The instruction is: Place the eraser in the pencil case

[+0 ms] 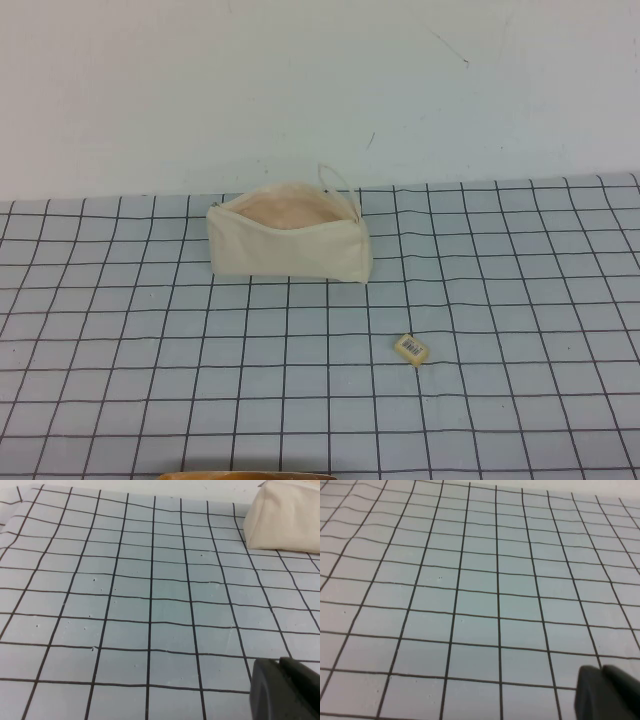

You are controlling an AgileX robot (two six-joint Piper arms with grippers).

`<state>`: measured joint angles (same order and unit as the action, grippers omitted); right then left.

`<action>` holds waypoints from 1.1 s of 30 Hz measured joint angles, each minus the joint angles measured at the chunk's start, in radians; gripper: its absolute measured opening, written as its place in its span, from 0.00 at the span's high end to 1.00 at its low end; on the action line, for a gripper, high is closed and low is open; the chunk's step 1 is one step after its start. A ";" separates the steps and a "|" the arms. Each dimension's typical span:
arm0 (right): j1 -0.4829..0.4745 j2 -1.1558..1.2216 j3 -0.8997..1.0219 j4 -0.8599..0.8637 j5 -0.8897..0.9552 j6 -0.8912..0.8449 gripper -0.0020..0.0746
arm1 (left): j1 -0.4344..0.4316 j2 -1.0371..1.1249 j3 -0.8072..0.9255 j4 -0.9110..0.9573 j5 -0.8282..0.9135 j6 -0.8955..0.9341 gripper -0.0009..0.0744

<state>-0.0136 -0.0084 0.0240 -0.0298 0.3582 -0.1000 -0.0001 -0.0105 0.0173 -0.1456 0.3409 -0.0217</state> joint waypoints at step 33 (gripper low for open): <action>0.000 0.000 -0.046 0.911 0.076 -0.308 0.98 | 0.000 0.000 0.000 0.000 0.000 0.000 0.99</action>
<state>-0.0136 -0.0084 -0.0223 0.8808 0.4338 -0.4084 -0.0001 -0.0105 0.0173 -0.1456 0.3409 -0.0217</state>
